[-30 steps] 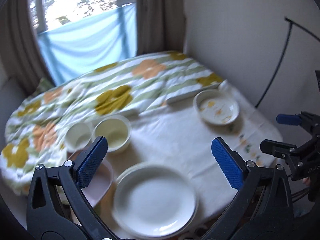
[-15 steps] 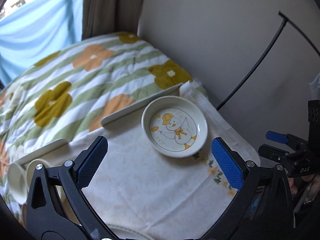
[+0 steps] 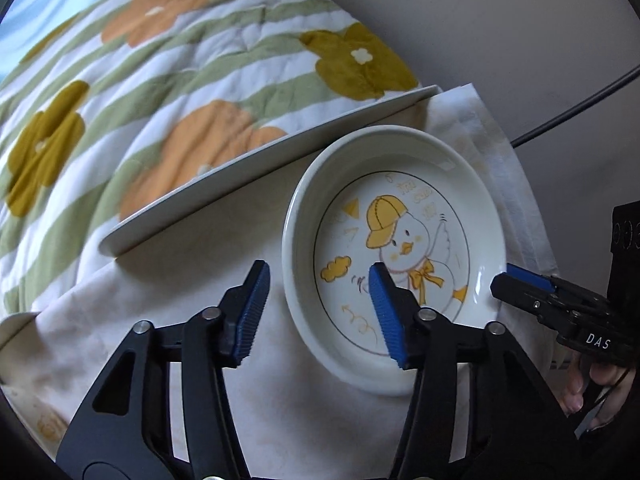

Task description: Organize plates and bowls

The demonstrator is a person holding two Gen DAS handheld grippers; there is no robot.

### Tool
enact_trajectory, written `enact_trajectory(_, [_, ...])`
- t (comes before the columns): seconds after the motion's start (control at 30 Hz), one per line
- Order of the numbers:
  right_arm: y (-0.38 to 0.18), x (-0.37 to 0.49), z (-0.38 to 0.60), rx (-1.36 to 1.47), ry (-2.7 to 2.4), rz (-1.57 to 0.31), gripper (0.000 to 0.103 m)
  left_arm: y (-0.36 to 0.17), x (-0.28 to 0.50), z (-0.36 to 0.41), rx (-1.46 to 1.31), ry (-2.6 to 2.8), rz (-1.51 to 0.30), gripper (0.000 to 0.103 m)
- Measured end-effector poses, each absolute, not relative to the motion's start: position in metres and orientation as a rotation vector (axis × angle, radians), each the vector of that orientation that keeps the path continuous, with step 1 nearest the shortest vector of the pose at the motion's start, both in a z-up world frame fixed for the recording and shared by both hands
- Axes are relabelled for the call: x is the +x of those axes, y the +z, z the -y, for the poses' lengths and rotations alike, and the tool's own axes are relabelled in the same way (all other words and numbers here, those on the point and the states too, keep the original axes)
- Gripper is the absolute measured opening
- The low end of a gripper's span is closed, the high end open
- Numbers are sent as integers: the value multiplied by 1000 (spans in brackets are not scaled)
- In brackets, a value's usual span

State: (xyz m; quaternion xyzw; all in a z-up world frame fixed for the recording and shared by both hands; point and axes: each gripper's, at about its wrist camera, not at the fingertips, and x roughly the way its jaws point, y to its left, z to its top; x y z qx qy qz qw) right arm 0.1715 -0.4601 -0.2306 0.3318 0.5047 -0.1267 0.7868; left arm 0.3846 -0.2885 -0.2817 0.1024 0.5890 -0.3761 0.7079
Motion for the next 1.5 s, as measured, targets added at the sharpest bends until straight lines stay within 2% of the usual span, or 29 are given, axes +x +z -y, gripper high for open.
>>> enact_trajectory(0.03, [-233, 174, 461, 709, -272, -1094, 34, -282, 386, 290, 231, -835, -1312, 41])
enact_trajectory(0.13, [-238, 180, 465, 712, -283, -1088, 32, -287, 391, 296, 244, -829, -1320, 34])
enact_trajectory(0.2, [-240, 184, 467, 708, -288, -1090, 29, -290, 393, 298, 248, -826, -1320, 23])
enact_trajectory(0.3, [-241, 186, 466, 696, -293, -1088, 25, -290, 396, 298, 253, -820, -1314, 19])
enact_trajectory(0.4, [-241, 189, 463, 679, -297, -1091, 16, -291, 398, 296, 243, -819, -1316, 18])
enact_trajectory(0.77, [-233, 191, 461, 612, -257, -1090, 16, -283, 395, 294, 247, -807, -1289, 19])
enact_trajectory(1.17, [-167, 185, 439, 529, -161, -1029, 16, -206, 367, 254, 204, -759, -1177, 19])
enact_trajectory(1.5, [-118, 162, 366, 408, -28, -993, 16, -153, 311, 154, 99, -661, -1095, 18])
